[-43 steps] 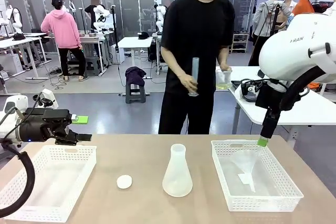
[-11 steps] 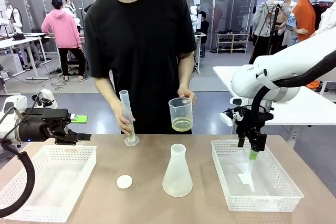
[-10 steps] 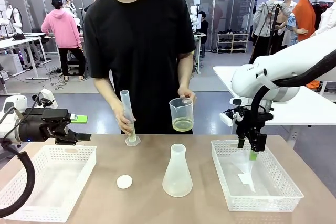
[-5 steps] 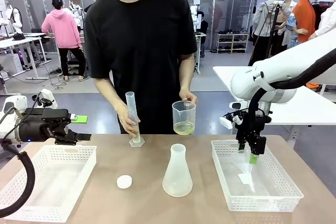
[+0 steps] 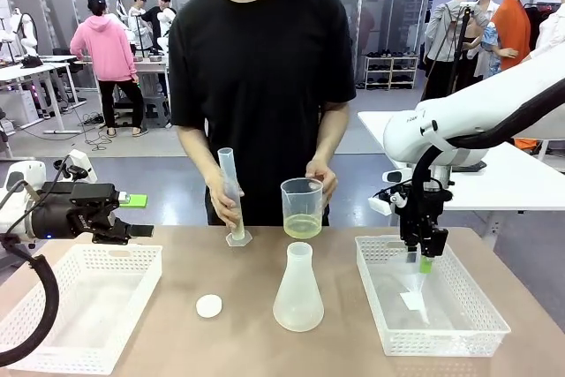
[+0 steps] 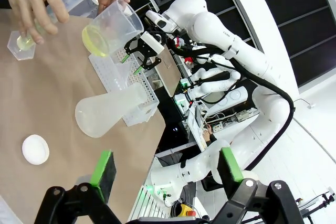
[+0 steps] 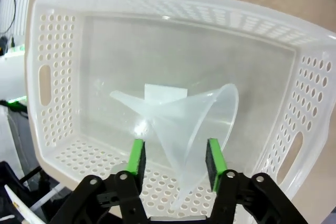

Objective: Prepare the solutions needed for the experiment.
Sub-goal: Pick up the Plastic Funnel and insert it into the Big flask.

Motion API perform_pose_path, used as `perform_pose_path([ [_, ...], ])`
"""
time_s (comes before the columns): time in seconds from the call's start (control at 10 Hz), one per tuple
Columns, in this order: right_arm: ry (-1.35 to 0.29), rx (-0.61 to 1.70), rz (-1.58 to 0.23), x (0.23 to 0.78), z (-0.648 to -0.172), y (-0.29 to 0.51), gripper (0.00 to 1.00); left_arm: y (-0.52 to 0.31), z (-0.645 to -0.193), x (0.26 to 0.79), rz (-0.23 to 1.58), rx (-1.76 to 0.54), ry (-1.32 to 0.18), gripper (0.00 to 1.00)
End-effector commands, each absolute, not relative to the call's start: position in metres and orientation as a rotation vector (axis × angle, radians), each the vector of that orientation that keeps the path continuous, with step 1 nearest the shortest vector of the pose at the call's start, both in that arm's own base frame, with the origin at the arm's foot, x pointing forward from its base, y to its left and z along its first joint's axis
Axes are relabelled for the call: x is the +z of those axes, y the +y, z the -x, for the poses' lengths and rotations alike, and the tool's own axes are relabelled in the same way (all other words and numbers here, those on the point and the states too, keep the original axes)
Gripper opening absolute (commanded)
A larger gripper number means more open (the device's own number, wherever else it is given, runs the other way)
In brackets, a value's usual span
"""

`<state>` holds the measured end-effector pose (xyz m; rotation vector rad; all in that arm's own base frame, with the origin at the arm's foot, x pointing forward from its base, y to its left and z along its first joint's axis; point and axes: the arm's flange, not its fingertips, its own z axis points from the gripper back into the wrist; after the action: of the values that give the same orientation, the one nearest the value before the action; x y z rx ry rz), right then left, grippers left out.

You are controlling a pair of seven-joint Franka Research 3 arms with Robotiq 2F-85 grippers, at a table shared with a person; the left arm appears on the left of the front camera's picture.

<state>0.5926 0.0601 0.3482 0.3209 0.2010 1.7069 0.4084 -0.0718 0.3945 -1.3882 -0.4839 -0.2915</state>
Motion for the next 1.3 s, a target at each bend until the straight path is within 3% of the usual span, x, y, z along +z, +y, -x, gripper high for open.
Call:
perform_pose_path([
  [0.0,0.261,1.712,-0.302,0.353,-0.605,0.066,0.32,-0.074,-0.408,0.396,1.376,-0.296,-0.482,1.0],
  [0.3,0.253,1.734,-0.341,0.352,-0.609,0.064,0.02,-0.074,-0.408,0.396,1.376,-0.296,-0.482,1.0],
  [0.8,0.232,1.723,-0.315,0.351,-0.607,0.065,0.0,-0.074,-0.408,0.396,1.376,-0.296,-0.482,1.0],
  [1.2,0.221,1.741,-0.026,0.395,-0.567,0.092,0.0,-0.074,-0.408,0.396,1.376,-0.296,-0.482,1.0],
])
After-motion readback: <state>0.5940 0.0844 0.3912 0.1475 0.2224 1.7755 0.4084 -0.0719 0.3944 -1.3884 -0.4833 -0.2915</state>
